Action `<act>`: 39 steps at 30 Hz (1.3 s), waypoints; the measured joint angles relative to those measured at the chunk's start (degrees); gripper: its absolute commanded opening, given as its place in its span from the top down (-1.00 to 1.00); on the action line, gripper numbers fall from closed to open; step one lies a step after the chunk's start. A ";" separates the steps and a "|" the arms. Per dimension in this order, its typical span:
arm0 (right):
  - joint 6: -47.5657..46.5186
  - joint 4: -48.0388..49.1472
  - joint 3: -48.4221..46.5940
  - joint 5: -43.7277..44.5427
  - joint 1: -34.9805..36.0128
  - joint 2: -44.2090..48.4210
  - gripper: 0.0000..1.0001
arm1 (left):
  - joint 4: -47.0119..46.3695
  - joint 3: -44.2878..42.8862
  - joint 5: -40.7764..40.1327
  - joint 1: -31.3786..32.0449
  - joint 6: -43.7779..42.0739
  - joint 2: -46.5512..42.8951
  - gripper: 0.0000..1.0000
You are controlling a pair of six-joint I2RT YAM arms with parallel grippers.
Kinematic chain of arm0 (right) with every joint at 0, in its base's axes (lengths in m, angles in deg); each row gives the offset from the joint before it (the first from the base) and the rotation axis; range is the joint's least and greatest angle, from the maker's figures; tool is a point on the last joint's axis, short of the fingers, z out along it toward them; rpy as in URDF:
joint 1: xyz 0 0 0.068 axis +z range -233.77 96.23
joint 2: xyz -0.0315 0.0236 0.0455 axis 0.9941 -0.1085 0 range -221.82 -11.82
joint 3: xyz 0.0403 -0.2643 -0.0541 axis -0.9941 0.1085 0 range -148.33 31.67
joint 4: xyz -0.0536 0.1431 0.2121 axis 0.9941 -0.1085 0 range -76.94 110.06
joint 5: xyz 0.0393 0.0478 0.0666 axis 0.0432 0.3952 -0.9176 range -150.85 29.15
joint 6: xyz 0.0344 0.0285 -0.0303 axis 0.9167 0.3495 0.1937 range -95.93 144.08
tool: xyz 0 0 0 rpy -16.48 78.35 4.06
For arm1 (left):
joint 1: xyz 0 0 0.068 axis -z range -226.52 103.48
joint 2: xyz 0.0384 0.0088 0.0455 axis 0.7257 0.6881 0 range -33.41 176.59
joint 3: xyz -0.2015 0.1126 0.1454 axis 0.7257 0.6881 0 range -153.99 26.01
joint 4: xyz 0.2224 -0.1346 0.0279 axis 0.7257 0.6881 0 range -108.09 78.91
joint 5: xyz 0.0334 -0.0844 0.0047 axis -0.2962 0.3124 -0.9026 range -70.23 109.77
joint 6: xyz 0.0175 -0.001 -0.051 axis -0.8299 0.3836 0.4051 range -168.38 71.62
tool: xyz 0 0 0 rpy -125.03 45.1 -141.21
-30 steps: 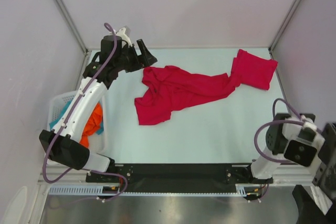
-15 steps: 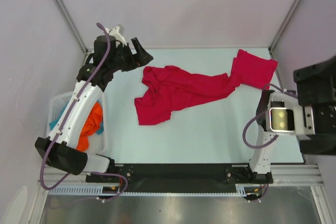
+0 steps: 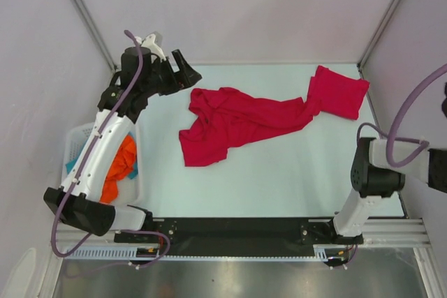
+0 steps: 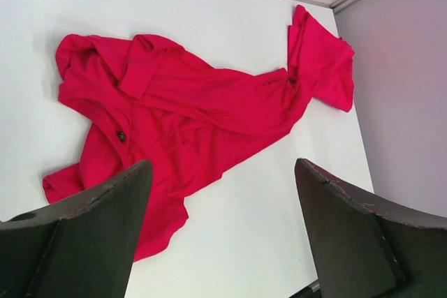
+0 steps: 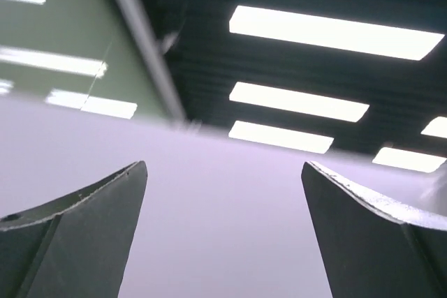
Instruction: Fold and stack the t-shirts
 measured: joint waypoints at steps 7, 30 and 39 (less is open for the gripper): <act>19.58 26.36 13.94 -24.57 0.00 10.95 -1.00 | 0.81 -0.02 0.00 0.00 0.17 -2.40 -0.76; 27.30 37.13 -29.70 -16.41 0.00 -10.03 -1.00 | 4.81 -3.67 -4.57 5.38 1.09 -3.63 -0.76; 27.74 36.94 25.24 -34.67 0.11 17.53 -1.00 | 5.97 -6.16 -7.45 9.11 1.95 -2.16 -0.76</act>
